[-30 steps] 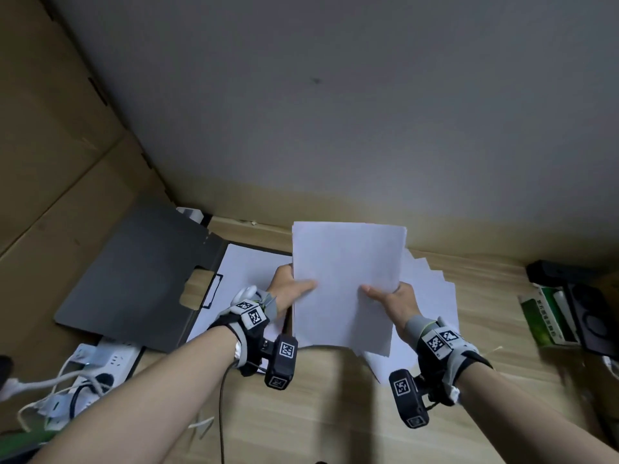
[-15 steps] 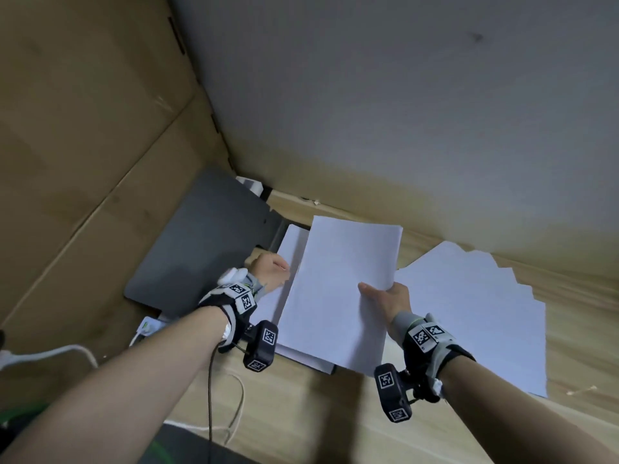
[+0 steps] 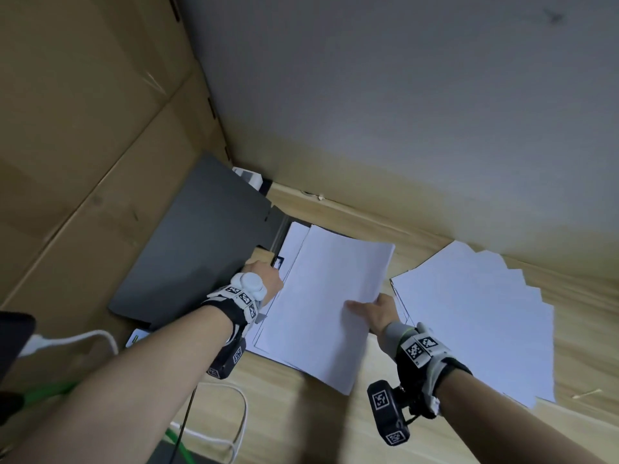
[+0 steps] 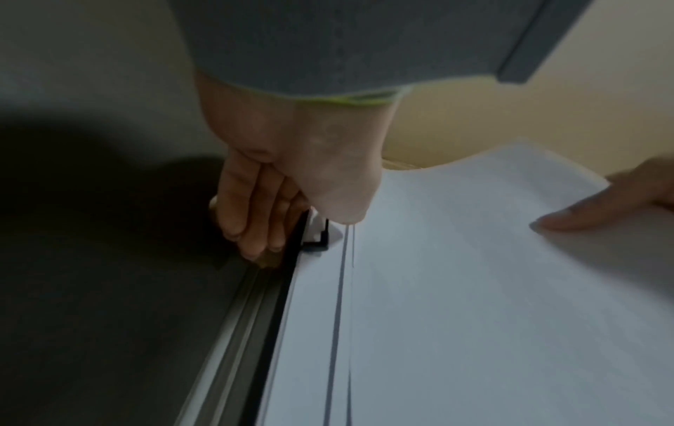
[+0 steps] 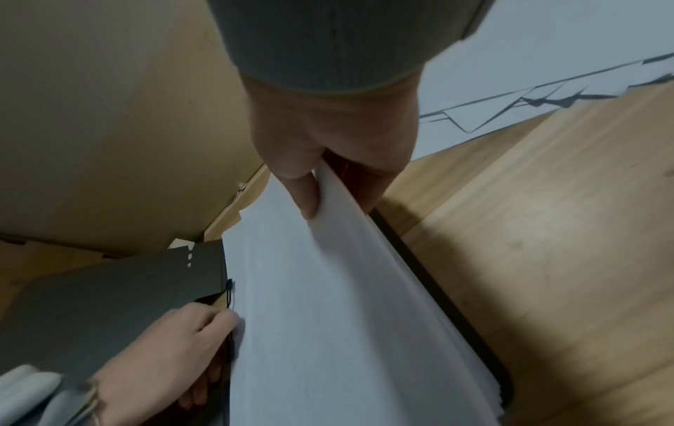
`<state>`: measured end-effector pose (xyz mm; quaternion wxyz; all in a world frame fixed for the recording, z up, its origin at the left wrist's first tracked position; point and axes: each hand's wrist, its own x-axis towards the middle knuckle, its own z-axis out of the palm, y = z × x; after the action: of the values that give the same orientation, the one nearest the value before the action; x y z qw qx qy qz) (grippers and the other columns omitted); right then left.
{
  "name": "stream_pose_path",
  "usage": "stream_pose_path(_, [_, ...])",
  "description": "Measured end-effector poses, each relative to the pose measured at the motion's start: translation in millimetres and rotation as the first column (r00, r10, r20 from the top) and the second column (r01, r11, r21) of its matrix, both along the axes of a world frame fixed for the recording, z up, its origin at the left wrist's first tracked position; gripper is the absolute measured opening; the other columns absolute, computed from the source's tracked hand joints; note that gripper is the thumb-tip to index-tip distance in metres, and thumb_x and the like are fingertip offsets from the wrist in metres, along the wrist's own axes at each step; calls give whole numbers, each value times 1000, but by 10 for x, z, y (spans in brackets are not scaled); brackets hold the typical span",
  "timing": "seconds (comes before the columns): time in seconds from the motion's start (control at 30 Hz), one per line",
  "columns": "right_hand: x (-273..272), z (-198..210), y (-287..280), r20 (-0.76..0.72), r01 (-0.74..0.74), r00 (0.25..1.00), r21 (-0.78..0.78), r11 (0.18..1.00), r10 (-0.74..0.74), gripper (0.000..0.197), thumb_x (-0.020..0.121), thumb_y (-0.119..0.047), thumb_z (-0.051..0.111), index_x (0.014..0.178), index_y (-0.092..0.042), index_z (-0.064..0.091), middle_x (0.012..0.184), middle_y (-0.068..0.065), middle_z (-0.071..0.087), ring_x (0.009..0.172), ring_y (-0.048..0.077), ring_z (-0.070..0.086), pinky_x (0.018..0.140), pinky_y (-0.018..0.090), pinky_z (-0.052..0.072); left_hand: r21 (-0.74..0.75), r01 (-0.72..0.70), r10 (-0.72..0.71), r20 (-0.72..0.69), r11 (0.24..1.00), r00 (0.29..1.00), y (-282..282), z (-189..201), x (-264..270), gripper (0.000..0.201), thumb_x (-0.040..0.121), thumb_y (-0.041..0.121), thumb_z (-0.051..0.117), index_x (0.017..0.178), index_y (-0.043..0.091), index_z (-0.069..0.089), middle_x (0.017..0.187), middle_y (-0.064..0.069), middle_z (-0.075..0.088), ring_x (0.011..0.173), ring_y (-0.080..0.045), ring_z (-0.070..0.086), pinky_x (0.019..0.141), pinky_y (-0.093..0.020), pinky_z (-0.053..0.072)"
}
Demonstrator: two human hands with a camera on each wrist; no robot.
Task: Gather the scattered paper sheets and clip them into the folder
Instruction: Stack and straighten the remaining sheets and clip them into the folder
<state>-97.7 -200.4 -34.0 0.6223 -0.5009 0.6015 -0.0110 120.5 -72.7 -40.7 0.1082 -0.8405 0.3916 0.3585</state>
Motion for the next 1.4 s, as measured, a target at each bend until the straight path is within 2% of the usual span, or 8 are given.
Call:
stream_pose_path(0.2, [160,-104,88,-18,-20,1000,11,1000,20,29,72,-4,80,97,0,66,98,19,73,83,36,72,76,46,60,69,109,-115,77,992,990,-81,67,69,43,99,27,40,58,20,27,64,4,28,86,-20,41,76,-27,30])
stream_pose_path(0.33, [267,-142,124,-37,-55,998,-13,998,54,24,76,-8,79,91,-1,61,91,19,71,78,33,69,72,40,59,81,218,-220,18,973,975,-79,47,75,40,91,1,39,54,16,33,61,2,33,73,-19,45,71,-25,34])
stream_pose_path(0.5, [189,-94,-9,10,-107,994,23,994,107,11,80,-1,71,79,-10,64,94,16,71,77,29,67,75,39,57,66,136,-141,73,988,987,-86,-35,92,42,96,22,40,55,20,36,58,5,38,55,-13,40,57,-22,31])
stream_pose_path(0.63, [-250,1,-274,21,-37,999,73,997,35,9,88,8,60,86,0,65,80,16,68,54,17,65,50,23,53,47,48,-52,88,998,995,-199,161,-53,40,98,29,40,59,19,35,71,1,42,74,-20,48,64,-23,35])
stream_pose_path(0.9, [-1647,41,-914,-80,182,980,-32,983,-184,17,88,3,61,78,-9,68,84,15,69,63,24,61,62,28,45,-66,148,-150,-24,987,988,-1006,376,-850,33,93,26,37,63,11,34,63,-6,41,54,-21,36,52,-26,26])
stream_pose_path(1.1, [-2527,-61,-1252,-178,280,934,-171,945,-309,12,85,-1,63,89,-9,69,79,5,68,68,22,60,65,30,49,-273,31,-94,-219,962,971,-1543,117,-1754,13,89,26,49,93,20,60,96,1,63,85,-24,59,78,-32,50])
stream_pose_path(1.23, [-2910,-183,-1407,-300,158,916,-341,927,-267,47,79,-3,70,124,-9,60,114,11,63,100,27,60,92,35,49,-323,3,-52,-141,946,989,-1847,-73,-2054,64,83,31,59,142,15,40,142,-7,41,130,-29,43,105,-41,40])
stream_pose_path(1.4, [-3083,-276,-1613,-337,29,928,-361,932,-159,59,70,-12,76,124,-2,54,123,15,53,103,36,58,89,43,52,-289,-182,139,-161,940,977,-2159,-149,-2156,58,74,29,67,125,11,45,126,-10,46,115,-30,48,94,-40,45])
